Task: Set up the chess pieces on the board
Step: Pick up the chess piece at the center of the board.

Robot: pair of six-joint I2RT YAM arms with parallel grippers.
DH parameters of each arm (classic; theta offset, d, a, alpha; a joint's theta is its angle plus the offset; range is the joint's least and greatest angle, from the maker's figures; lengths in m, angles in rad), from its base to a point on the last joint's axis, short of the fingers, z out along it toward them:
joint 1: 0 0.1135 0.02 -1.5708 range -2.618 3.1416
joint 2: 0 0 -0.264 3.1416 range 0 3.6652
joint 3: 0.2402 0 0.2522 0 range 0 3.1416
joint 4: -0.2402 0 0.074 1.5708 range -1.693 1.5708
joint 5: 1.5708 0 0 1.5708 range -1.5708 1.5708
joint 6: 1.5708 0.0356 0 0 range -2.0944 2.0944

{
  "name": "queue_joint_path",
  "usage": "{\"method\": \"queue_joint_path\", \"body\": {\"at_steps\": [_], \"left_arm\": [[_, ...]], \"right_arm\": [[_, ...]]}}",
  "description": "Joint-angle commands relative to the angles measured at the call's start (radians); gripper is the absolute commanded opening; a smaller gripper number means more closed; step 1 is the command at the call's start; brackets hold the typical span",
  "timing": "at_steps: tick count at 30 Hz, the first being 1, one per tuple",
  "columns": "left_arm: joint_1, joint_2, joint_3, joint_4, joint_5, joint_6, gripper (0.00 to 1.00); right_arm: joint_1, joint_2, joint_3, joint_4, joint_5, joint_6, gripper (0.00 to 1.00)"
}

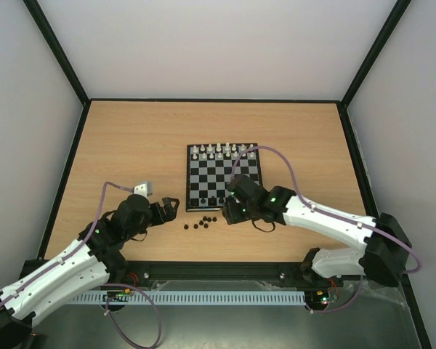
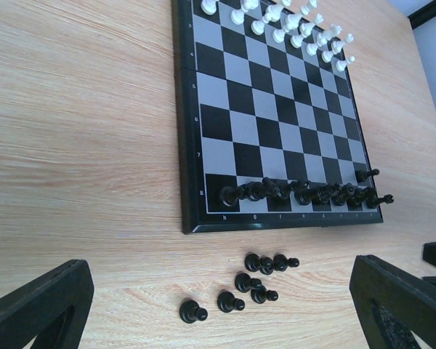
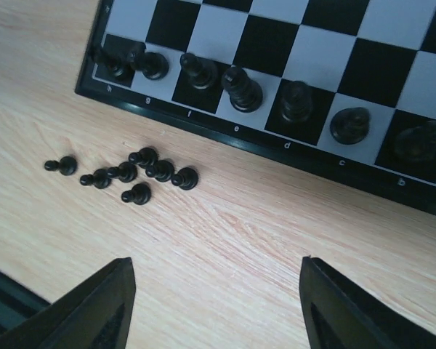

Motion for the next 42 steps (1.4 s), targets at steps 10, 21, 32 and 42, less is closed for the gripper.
{"method": "queue_joint_path", "body": {"at_steps": [10, 21, 32, 42], "left_arm": [[-0.004, -0.024, -0.013, -0.021, -0.019, -0.007, 0.99], [-0.006, -0.028, -0.008, -0.01, 0.019, 0.021, 1.0], [-0.01, -0.04, -0.014, -0.007, 0.018, 0.021, 0.99], [-0.011, -0.037, -0.012, -0.006, 0.019, 0.024, 1.0]], "right_arm": [[0.098, 0.262, 0.06, 0.083, 0.133, 0.086, 0.48], [0.143, 0.385, 0.149, 0.077, 0.161, 0.1, 0.39], [0.163, 0.478, 0.176, 0.086, 0.176, 0.105, 0.32], [0.162, 0.522, 0.197, 0.086, 0.194, 0.099, 0.24]]}}
